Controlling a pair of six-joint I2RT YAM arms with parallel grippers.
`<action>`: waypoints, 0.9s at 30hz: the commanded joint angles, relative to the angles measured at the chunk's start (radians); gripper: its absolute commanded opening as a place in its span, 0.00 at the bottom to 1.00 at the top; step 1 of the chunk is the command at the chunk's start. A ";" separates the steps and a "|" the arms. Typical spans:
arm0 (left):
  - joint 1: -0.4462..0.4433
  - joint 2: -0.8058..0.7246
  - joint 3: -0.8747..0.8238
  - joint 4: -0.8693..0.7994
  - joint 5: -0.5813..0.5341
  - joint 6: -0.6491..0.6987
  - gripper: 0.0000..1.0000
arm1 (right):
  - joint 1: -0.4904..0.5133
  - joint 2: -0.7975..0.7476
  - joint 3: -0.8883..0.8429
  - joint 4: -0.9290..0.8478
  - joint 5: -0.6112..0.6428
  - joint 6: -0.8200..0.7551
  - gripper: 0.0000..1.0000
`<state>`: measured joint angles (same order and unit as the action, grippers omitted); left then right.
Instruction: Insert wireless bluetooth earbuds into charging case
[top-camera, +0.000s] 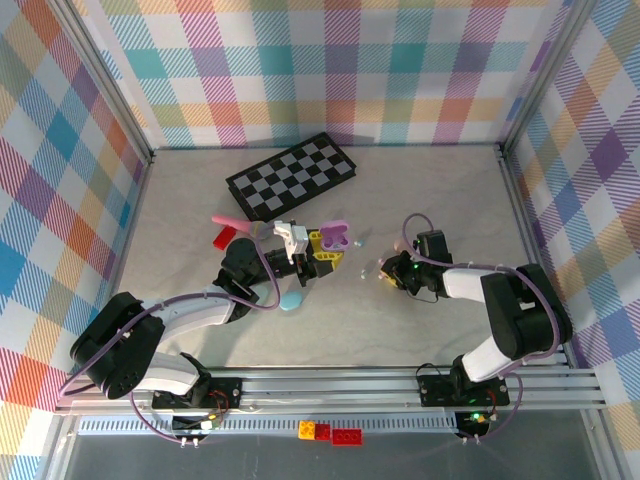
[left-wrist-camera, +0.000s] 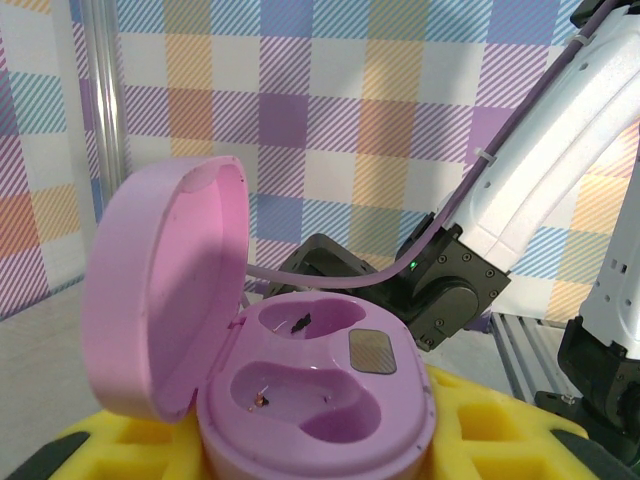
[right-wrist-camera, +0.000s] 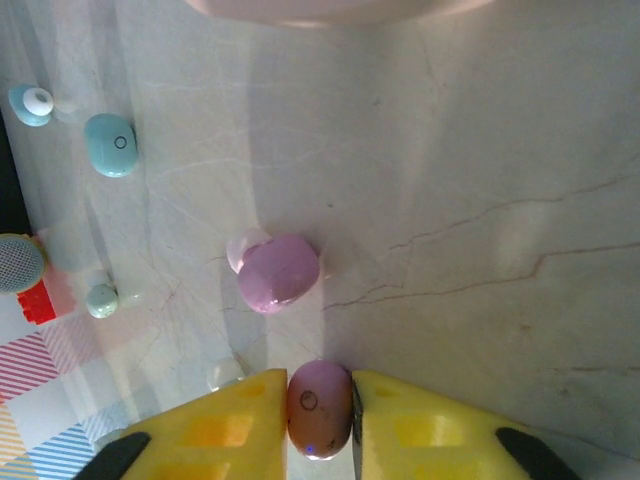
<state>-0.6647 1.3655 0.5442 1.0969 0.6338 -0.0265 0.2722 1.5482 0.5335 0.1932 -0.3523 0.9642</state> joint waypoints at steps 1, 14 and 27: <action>0.011 -0.025 -0.015 0.017 -0.003 0.025 0.29 | 0.007 0.020 0.010 -0.024 0.016 -0.002 0.19; 0.011 -0.008 -0.007 -0.015 -0.002 0.055 0.29 | 0.012 -0.204 0.052 -0.246 0.049 -0.113 0.17; 0.014 0.051 0.010 -0.029 -0.017 0.083 0.29 | 0.096 -0.435 0.261 -0.601 0.135 -0.345 0.17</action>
<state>-0.6647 1.4010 0.5373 1.0588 0.6304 0.0242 0.3481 1.1404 0.7391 -0.2924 -0.2413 0.6926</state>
